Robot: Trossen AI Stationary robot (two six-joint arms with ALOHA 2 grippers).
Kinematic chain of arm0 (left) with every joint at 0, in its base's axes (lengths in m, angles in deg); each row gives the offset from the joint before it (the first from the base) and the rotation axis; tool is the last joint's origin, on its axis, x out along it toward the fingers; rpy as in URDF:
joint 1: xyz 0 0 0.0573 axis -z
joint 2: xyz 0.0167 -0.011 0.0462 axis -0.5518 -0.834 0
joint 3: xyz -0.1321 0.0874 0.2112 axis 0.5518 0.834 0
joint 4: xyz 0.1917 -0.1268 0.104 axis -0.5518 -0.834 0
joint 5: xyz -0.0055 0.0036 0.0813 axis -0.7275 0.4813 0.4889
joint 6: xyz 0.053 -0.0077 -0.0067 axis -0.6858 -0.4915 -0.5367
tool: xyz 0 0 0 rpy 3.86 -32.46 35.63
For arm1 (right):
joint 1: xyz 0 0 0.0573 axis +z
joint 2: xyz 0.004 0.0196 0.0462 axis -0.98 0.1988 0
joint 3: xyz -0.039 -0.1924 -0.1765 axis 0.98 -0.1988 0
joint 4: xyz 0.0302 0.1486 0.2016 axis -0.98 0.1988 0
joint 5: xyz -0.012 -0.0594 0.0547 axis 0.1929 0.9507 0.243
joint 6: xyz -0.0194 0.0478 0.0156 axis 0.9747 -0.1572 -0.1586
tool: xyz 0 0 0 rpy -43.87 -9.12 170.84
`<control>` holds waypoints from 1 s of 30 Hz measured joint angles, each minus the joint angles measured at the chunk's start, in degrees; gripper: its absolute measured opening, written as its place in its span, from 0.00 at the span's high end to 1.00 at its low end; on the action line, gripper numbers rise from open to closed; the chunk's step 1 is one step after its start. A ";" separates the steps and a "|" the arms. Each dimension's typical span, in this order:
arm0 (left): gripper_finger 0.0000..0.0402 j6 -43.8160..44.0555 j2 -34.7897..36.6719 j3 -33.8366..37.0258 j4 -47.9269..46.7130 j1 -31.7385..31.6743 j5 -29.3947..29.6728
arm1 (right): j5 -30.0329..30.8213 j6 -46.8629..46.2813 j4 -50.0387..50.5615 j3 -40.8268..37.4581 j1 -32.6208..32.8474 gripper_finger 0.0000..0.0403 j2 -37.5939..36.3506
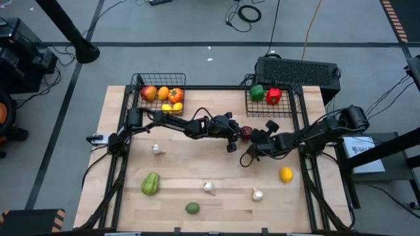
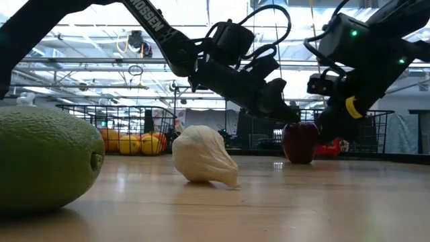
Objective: Sort produce into baskets
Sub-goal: Put the red apple in the left basket
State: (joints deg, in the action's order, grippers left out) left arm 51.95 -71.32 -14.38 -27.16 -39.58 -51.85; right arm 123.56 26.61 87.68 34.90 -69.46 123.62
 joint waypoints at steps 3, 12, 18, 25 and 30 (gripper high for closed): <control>0.72 0.17 0.02 0.02 0.00 -0.02 0.02 | -0.07 1.04 -0.79 -0.03 -0.08 0.99 0.00; 0.72 0.17 0.02 0.02 0.05 -0.17 0.09 | -1.33 1.84 -1.75 -0.03 -0.08 1.00 0.00; 0.72 0.17 0.02 0.02 0.04 -0.37 0.09 | -1.36 1.89 -2.14 -0.05 -0.08 1.00 0.00; 0.72 0.23 0.04 0.02 0.03 -0.55 -1.39 | -1.68 3.25 -4.08 -0.05 -0.08 1.00 0.00; 0.72 0.39 0.22 -0.09 -1.82 -0.57 -1.55 | -2.37 4.01 -4.74 -0.05 -0.06 1.00 0.00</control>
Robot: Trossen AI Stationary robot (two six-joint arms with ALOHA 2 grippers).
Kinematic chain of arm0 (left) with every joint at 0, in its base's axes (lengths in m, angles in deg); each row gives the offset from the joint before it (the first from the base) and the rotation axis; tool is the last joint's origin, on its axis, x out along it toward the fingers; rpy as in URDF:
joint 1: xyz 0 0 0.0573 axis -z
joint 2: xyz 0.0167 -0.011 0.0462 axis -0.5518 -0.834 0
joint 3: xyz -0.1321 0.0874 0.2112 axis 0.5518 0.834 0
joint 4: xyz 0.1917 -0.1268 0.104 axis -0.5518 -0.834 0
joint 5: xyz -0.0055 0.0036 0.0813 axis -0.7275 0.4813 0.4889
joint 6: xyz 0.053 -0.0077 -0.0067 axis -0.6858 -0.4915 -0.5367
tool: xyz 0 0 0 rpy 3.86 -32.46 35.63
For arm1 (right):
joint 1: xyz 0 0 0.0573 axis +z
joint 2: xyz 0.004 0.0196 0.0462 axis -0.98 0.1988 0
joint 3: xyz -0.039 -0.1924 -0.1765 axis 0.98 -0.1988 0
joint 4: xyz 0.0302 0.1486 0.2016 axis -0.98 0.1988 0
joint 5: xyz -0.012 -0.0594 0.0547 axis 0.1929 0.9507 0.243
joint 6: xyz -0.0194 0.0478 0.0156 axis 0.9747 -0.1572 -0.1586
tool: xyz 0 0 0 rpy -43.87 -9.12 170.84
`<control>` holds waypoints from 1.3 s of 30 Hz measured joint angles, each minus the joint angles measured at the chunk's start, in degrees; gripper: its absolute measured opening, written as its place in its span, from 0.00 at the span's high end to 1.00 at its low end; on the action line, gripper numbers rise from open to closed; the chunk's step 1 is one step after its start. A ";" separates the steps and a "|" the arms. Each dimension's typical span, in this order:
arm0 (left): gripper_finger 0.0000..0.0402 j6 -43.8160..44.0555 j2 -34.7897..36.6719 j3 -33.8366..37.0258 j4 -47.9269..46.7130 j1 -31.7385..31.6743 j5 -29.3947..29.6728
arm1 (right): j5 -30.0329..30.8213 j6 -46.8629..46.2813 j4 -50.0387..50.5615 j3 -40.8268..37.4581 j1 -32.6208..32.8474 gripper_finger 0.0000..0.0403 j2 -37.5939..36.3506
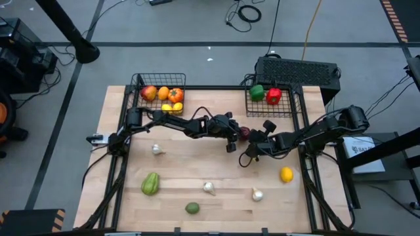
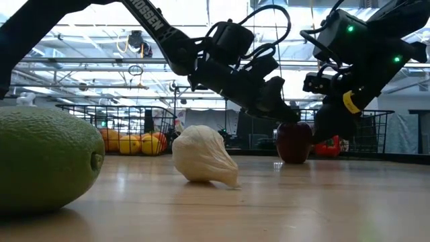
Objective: Sort produce into baskets
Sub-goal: Put the red apple in the left basket
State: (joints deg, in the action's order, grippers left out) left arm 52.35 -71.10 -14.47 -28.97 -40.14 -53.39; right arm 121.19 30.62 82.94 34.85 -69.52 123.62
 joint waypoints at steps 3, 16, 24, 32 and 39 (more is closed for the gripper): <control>0.72 0.00 0.02 -0.02 -0.15 -0.04 0.32 | -0.04 0.11 0.00 0.00 0.00 1.00 0.00; 0.97 -0.22 -0.03 -0.02 0.79 -0.20 1.48 | -0.50 0.46 0.09 0.00 0.02 1.00 0.00; 0.99 -0.24 -0.09 0.00 0.87 -0.17 1.44 | -0.61 0.35 1.81 0.07 0.09 1.00 -0.76; 0.99 -0.30 3.26 0.11 -5.94 -0.17 1.44 | -3.60 -4.27 8.66 0.13 0.14 1.00 -9.56; 0.99 -0.32 10.11 0.09 -16.29 0.41 1.33 | -4.57 -5.57 10.31 0.13 1.11 1.00 -15.84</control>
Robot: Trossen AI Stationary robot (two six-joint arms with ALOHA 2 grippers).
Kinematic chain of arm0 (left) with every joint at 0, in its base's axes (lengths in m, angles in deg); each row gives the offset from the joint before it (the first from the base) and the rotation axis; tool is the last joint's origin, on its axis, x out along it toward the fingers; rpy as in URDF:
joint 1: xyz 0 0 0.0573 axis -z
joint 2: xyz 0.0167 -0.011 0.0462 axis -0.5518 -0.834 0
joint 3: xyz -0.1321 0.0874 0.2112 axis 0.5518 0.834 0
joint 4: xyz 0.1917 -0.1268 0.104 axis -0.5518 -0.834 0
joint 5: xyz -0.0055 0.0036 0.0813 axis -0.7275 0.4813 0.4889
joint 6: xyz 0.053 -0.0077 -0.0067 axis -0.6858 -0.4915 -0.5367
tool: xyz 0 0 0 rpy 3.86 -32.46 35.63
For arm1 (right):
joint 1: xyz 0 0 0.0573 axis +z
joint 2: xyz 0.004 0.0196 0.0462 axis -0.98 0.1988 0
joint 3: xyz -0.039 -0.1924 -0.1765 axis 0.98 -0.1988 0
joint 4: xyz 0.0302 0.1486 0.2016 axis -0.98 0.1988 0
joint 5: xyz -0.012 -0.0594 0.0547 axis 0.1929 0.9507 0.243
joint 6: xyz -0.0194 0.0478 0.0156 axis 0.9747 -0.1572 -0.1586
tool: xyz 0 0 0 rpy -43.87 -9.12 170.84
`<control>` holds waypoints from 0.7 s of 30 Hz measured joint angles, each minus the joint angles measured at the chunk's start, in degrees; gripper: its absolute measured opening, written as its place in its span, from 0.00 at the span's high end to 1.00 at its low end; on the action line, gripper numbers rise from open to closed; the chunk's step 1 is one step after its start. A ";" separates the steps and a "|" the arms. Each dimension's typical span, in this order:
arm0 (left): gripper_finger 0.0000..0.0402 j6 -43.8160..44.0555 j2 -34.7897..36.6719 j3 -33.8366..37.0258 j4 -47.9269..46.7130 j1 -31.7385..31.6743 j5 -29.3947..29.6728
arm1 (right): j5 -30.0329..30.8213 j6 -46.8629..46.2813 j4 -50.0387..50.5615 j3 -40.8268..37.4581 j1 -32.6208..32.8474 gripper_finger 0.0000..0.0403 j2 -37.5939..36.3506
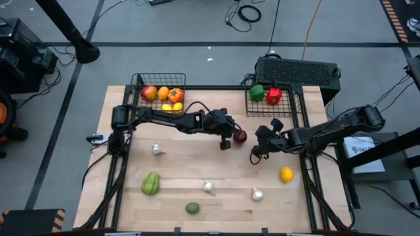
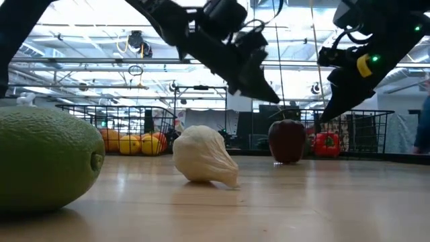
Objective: Sort produce into baskets
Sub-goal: Put the red apple in the left basket
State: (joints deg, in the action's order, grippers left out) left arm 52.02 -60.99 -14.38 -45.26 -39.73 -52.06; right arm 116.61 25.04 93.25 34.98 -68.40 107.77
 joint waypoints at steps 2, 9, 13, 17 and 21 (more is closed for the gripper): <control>0.99 -0.03 1.06 0.00 -1.70 0.25 -0.16 | -0.12 0.00 -0.01 0.00 0.13 1.00 -0.34; 0.98 -0.17 1.99 0.02 -4.60 0.79 -0.31 | -0.65 -1.24 0.01 0.00 0.16 1.00 -0.13; 0.94 -2.72 1.67 0.02 -6.48 0.20 -1.07 | -1.10 -1.63 -1.49 0.00 0.39 1.00 0.86; 0.79 -10.52 1.63 0.00 -6.39 -2.05 -6.62 | -4.63 0.50 -4.01 0.00 0.55 1.00 3.25; 0.63 -18.13 0.43 0.02 -3.76 -3.82 -8.10 | -6.18 3.11 -6.15 0.00 0.53 1.00 6.87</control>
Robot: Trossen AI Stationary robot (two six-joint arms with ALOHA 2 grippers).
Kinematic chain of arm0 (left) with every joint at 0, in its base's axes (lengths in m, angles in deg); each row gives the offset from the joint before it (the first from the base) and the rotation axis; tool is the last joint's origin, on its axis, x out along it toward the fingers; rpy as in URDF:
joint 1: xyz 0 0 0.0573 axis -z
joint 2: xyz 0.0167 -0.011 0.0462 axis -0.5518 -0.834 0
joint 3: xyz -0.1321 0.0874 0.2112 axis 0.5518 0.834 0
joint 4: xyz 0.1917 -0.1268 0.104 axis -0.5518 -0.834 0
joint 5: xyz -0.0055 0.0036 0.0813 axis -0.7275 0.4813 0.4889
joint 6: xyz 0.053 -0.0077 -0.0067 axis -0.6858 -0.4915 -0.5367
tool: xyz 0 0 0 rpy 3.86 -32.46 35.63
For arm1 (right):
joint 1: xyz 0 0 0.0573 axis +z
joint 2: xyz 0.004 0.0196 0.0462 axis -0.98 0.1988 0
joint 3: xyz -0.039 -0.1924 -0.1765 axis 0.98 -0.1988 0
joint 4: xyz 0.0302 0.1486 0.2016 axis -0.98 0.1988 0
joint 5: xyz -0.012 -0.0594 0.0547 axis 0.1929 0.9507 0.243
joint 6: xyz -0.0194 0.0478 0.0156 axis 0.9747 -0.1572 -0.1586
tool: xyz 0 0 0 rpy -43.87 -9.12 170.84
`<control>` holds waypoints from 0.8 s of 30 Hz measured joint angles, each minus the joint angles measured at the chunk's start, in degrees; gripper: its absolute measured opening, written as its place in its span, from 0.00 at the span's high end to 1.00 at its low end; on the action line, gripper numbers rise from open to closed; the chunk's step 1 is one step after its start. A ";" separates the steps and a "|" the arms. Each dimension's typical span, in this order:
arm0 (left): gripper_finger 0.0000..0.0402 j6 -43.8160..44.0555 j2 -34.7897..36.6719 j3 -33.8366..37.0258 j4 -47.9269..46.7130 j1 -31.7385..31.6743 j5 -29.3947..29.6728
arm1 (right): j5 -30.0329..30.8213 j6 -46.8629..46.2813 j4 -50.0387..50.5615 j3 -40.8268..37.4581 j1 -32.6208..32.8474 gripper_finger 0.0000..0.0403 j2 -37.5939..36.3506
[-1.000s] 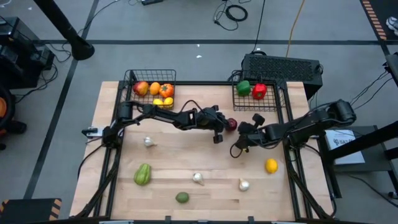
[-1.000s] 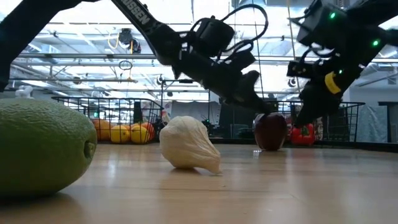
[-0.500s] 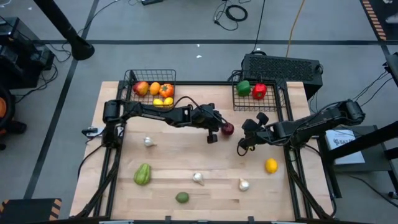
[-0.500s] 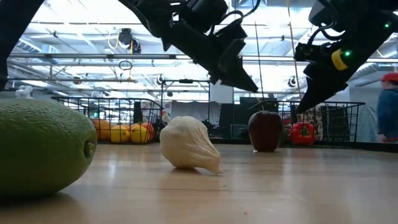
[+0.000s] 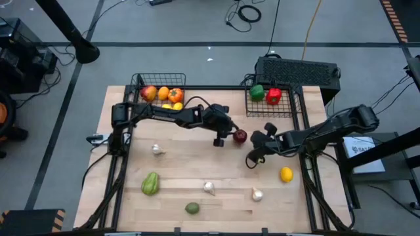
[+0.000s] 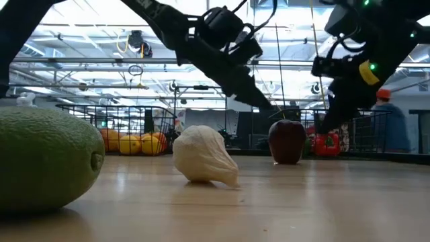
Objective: Sort produce into baskets
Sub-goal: Put the red apple in the left basket
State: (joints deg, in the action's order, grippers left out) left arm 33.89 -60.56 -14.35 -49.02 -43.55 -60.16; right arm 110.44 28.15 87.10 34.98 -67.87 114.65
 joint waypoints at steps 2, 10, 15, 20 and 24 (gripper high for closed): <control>0.59 -2.71 -0.57 -0.02 3.12 -0.87 -1.79 | 0.06 0.40 -1.06 0.00 -0.10 1.00 2.16; 0.63 -2.88 -3.63 -0.07 5.05 -1.93 -5.34 | 1.06 5.26 -7.77 -0.02 -0.89 1.00 10.18; 0.69 -2.97 -5.80 -0.10 6.47 -1.92 -5.81 | 3.41 7.96 -9.98 -0.09 -2.13 1.00 12.01; 0.70 -2.90 -5.91 -0.13 6.40 -1.86 -6.41 | 5.16 9.88 -10.58 -0.13 -2.69 1.00 12.27; 0.70 -2.45 -5.93 -0.13 6.03 -1.74 -6.81 | 6.02 11.75 -10.61 -0.13 -2.85 1.00 12.27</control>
State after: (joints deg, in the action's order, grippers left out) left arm 31.44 -66.49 -14.48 -42.99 -45.30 -66.97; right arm 116.45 39.90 76.49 34.85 -70.72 126.92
